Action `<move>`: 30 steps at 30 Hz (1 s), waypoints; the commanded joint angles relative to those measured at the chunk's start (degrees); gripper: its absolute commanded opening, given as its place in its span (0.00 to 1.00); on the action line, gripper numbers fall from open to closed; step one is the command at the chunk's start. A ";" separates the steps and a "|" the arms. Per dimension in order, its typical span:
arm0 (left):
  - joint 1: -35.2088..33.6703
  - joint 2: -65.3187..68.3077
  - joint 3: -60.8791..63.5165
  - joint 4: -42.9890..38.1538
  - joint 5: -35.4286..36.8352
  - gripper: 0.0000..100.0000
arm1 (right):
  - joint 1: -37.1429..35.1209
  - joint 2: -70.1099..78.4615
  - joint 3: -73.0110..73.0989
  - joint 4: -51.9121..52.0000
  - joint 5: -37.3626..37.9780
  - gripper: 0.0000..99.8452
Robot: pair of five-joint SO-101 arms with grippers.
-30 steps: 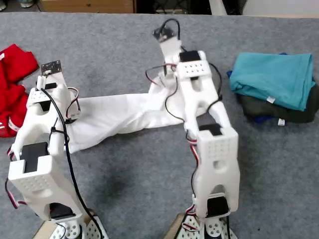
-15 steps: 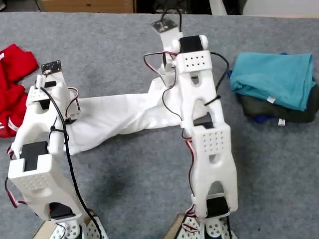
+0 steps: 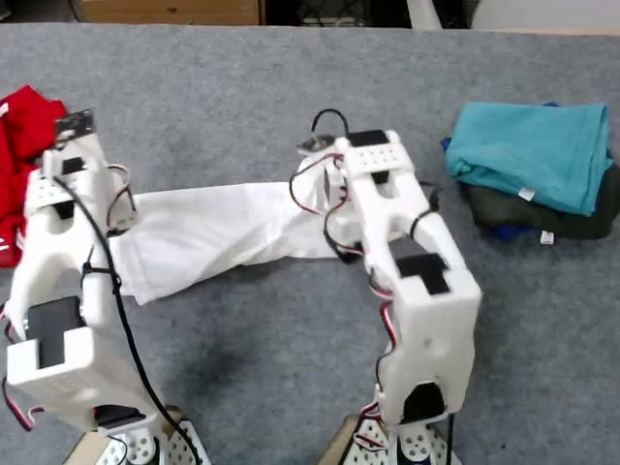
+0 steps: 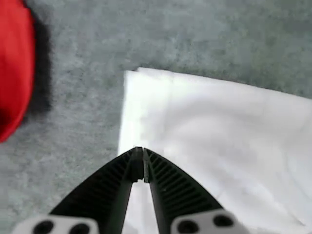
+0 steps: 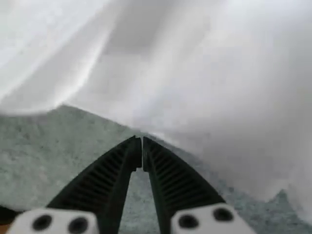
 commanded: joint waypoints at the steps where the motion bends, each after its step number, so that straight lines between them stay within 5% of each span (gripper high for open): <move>1: -3.30 -3.25 -0.57 0.00 -0.53 0.03 | 0.62 -11.21 8.13 0.18 3.43 0.01; 9: -5.14 -3.25 -0.57 3.08 -5.71 0.03 | 3.16 -22.99 9.98 -7.30 4.48 0.01; 16: -4.97 -2.99 -0.04 3.87 -5.54 0.05 | 0.62 -11.03 6.20 -22.95 -4.48 0.01; 21: -5.23 -2.81 -0.13 4.66 -0.79 0.17 | 0.70 -2.95 6.90 -17.76 -4.31 0.01; 30: -4.70 -2.64 -0.13 4.48 -2.46 0.23 | 3.08 -10.77 15.25 -12.92 0.26 0.01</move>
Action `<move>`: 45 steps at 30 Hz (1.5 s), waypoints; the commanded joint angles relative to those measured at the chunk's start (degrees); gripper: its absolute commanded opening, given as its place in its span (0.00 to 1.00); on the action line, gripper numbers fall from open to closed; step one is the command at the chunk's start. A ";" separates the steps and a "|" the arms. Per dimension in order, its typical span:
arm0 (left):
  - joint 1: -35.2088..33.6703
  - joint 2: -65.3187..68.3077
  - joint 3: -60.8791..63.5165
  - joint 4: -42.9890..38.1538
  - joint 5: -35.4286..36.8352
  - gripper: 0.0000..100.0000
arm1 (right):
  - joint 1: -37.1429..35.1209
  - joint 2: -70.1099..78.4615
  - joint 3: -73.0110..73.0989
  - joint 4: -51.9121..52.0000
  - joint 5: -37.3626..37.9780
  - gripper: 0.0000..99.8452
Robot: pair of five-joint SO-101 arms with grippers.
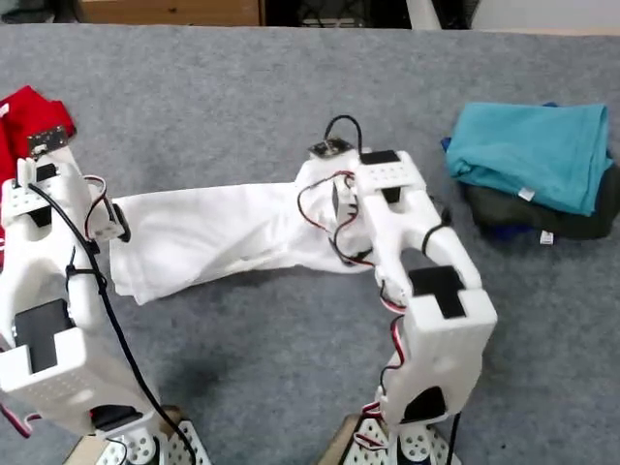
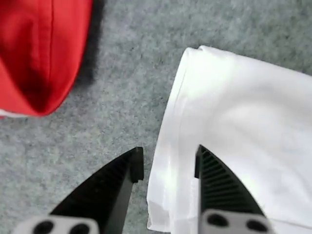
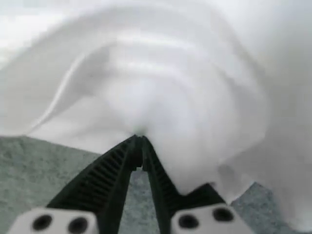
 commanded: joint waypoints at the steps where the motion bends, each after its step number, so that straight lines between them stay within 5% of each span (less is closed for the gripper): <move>1: -0.04 -2.29 -0.92 -0.35 -0.79 0.24 | 1.23 -6.20 2.33 -0.26 1.85 0.01; 8: 0.48 6.77 -6.37 -1.49 -0.62 0.28 | 3.08 -16.13 -1.80 -2.46 1.85 0.01; 13: -0.57 22.07 -21.23 9.14 3.60 0.28 | 3.08 -20.62 -2.24 -2.46 1.76 0.01; 17: 0.22 32.79 -36.00 19.34 3.78 0.21 | 3.08 -22.29 -2.33 -1.85 1.76 0.01; 21: 0.75 40.44 -45.85 25.93 3.60 0.03 | 3.16 -22.81 -2.68 -1.67 1.85 0.01; 30: -1.36 39.82 -67.82 35.16 -1.49 0.03 | 9.41 -22.73 -6.37 -1.58 1.85 0.01; 35: 6.46 32.18 -64.57 35.16 -1.14 0.03 | 14.86 -22.73 -11.91 1.58 1.85 0.01; 45: 35.47 21.36 -57.98 31.74 8.62 0.03 | 22.24 -22.73 -19.12 11.43 2.29 0.01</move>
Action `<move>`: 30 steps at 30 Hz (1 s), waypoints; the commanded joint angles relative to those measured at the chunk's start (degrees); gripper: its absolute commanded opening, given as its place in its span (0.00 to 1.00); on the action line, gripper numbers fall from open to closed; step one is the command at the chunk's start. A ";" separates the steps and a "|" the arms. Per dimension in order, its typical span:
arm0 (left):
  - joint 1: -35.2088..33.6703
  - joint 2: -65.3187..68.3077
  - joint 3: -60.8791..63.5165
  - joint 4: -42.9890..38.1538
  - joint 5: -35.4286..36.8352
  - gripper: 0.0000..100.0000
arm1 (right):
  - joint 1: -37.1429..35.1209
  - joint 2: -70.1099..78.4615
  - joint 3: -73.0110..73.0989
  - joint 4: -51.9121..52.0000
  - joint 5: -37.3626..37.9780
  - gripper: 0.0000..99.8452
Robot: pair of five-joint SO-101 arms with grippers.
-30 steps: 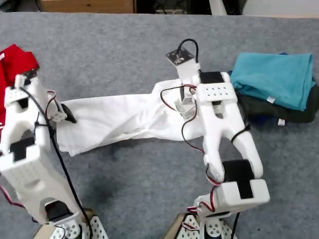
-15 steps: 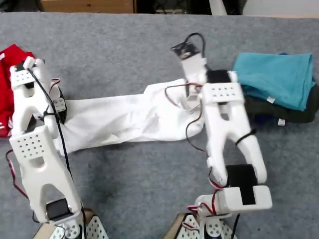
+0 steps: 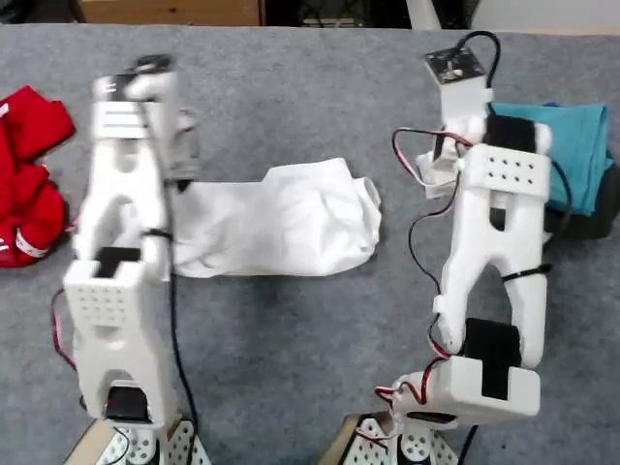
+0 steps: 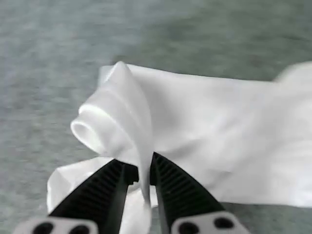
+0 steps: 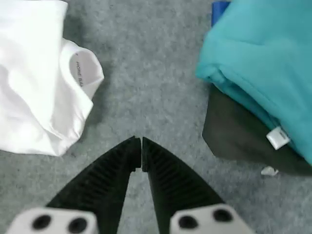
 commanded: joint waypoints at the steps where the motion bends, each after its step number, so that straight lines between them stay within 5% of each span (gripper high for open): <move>1: 10.77 -3.87 -1.54 -3.25 2.99 0.03 | 2.73 -2.86 -2.42 1.49 0.44 0.01; 7: 23.25 -3.78 -2.33 -14.42 9.58 0.03 | 6.24 -2.86 -2.95 4.75 3.25 0.01; 15: 28.97 2.29 -5.05 -30.07 14.59 0.03 | 10.11 -2.51 -3.38 9.41 7.47 0.01; 18: 29.23 6.86 -7.87 -29.45 14.68 0.06 | 11.52 -2.42 -3.03 9.49 7.65 0.01; 23: 28.79 9.67 -16.40 -20.84 21.71 0.28 | 11.87 -2.51 -3.12 9.49 7.21 0.02; 30: 17.27 9.41 -32.84 -8.62 17.58 0.28 | 7.74 -3.21 -3.91 9.85 2.55 0.02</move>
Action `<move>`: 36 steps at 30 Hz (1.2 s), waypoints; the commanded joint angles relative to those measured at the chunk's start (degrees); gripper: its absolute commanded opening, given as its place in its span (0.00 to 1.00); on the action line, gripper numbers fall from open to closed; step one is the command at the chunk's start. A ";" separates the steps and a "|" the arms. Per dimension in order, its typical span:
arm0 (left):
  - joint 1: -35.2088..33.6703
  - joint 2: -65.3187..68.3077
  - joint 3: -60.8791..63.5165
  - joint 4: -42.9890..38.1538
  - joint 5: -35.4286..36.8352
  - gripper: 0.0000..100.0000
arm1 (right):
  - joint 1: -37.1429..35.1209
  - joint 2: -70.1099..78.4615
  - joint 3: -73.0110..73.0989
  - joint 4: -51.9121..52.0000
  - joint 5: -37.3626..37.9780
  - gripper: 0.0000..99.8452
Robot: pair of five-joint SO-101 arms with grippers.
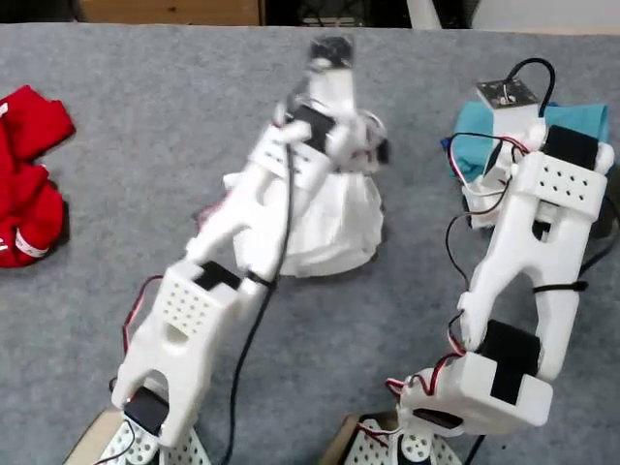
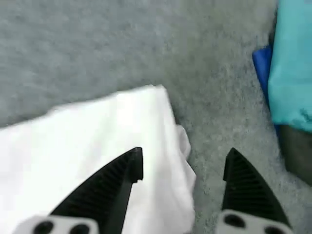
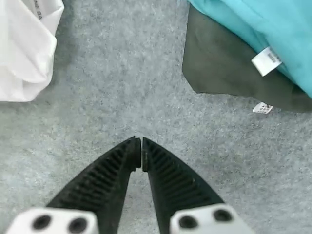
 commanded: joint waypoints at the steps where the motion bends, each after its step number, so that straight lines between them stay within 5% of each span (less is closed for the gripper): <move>1: -9.63 -1.58 -11.56 7.82 -5.10 0.27 | -5.71 -3.30 -4.00 0.35 -4.57 0.02; 8: -26.95 2.64 -6.73 14.59 -19.43 0.02 | -32.18 0.13 -3.91 -5.27 -17.76 0.01; 10: -28.79 2.37 1.71 14.68 -22.51 0.05 | -34.64 3.74 -3.91 -7.30 -21.98 0.01; 21: -41.63 -25.76 43.82 14.42 -24.62 0.04 | -27.43 22.11 -4.00 -10.20 -23.91 0.01; 32: -75.12 -76.75 102.02 2.11 -45.98 0.10 | -28.84 8.04 -19.82 6.95 -24.97 0.01; 36: -86.55 -88.53 120.31 -7.38 -57.32 0.10 | -29.45 8.22 -13.67 4.40 -35.25 0.12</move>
